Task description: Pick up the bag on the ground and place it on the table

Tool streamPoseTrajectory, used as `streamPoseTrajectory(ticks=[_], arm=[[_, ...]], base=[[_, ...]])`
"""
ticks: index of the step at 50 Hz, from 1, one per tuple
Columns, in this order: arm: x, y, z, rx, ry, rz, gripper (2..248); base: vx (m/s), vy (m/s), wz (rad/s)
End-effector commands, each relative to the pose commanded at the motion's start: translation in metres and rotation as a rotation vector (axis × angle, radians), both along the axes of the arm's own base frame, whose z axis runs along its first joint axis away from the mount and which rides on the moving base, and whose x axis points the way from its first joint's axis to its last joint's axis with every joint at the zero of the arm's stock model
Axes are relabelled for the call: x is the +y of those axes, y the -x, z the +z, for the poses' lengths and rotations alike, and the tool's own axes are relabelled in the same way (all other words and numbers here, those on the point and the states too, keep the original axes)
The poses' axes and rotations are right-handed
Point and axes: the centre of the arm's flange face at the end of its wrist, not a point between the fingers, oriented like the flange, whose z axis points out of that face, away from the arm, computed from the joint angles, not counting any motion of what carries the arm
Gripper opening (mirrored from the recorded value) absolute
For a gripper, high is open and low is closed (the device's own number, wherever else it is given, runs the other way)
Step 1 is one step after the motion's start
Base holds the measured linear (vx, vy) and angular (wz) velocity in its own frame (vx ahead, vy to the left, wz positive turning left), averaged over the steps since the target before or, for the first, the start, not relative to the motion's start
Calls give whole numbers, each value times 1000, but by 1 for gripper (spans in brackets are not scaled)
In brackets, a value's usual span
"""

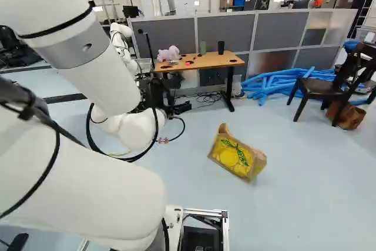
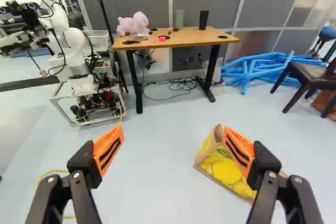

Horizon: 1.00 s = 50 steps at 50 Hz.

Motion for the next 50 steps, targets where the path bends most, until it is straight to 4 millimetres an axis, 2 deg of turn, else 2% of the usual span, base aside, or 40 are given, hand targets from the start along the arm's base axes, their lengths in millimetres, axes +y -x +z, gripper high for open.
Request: streamPoseTrajectory(ticks=[50], arm=[[0,0,0,0,0,0,247]], base=[[122,-40,-217]])
